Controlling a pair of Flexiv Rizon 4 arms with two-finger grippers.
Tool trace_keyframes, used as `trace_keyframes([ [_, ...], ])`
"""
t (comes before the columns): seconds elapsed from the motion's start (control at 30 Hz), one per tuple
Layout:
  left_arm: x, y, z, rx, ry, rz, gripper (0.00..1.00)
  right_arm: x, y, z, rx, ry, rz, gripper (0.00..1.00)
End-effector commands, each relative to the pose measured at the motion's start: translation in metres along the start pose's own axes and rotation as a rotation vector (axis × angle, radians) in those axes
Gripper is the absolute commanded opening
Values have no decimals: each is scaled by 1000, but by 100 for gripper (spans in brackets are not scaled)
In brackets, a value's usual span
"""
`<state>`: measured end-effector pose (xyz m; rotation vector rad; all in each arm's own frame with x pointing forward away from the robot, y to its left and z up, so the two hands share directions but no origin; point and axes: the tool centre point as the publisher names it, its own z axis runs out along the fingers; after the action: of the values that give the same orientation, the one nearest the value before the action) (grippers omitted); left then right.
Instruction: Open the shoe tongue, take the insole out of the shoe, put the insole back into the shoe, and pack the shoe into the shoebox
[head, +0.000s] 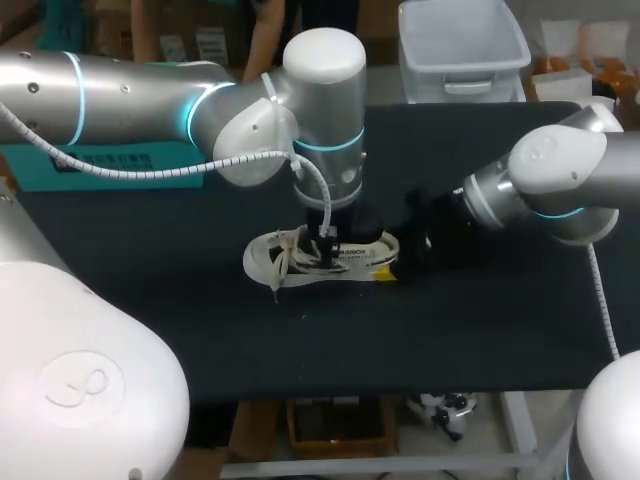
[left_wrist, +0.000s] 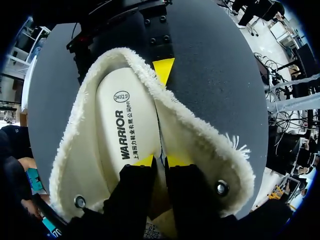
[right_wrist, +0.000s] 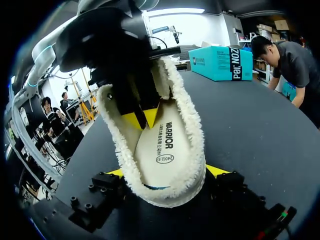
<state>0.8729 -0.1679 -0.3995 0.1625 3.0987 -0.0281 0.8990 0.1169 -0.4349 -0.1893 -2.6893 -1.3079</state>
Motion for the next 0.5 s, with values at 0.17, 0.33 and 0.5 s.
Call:
trace_keyframes([
  [0.17, 6, -4, 39, -26, -16, -9, 35, -5, -10, 9, -4, 3, 3, 0],
  [0.33, -1, 0, 50, -39, -30, -28, 36, -5, -10, 9, -4, 3, 3, 0],
  [0.5, -14, 5, 62, -64, -66, -57, 37, -5, -10, 9, -4, 3, 3, 0],
])
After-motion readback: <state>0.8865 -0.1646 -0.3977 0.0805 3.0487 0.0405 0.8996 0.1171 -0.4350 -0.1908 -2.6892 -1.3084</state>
